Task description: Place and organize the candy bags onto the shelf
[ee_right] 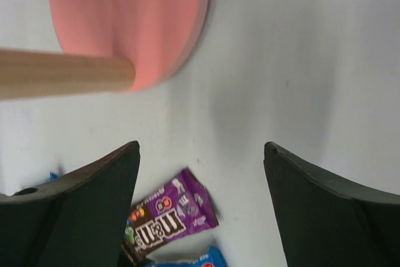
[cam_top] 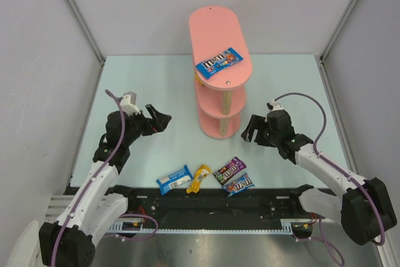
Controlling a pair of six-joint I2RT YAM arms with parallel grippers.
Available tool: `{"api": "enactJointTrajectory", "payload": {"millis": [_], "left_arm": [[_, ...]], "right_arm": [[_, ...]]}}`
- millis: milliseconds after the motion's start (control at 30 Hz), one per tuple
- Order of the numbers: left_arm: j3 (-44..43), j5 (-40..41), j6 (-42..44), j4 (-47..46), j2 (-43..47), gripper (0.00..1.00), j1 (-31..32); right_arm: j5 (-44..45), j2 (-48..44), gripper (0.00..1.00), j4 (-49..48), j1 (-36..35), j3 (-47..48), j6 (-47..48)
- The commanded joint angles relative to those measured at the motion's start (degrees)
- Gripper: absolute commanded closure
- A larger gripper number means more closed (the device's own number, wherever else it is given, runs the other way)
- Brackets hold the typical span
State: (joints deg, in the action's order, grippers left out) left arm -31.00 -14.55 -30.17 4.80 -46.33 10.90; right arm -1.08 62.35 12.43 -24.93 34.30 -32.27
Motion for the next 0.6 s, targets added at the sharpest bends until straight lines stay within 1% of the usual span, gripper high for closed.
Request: {"api": "enactJointTrajectory", "payload": {"millis": [0, 33, 133, 233, 333, 400, 567], "left_arm": [[3.0, 1.3, -3.5, -0.8, 3.8, 0.00, 0.6], [3.4, 0.9, -3.7, -0.8, 4.0, 0.00, 0.7], [4.7, 0.0, -3.6, -1.2, 4.8, 0.00, 0.8], [5.9, -0.3, -2.9, -1.1, 5.7, 0.00, 0.9], [6.8, -0.6, -2.3, -0.9, 6.9, 0.00, 1.0], [7.4, -0.5, -2.0, -0.5, 7.4, 0.00, 1.0], [8.3, -0.7, -1.4, 0.5, 8.4, 0.00, 1.0]], "right_arm": [[-7.8, -2.5, 0.18, -1.5, -1.9, -3.6, 3.9], [-8.2, -2.7, 0.18, -1.3, -2.4, -3.6, 6.1], [-9.3, -2.1, 0.18, -0.1, -4.1, -3.7, 8.1], [-11.4, -1.0, 0.16, -0.8, -5.7, -4.5, 8.8], [-10.6, 0.8, 0.16, -1.4, -8.2, -5.0, 8.3], [-9.5, 2.6, 0.17, -1.4, -9.7, -5.0, 7.3], [-7.9, 7.3, 0.25, -1.3, -11.3, -5.4, 4.7]]}}
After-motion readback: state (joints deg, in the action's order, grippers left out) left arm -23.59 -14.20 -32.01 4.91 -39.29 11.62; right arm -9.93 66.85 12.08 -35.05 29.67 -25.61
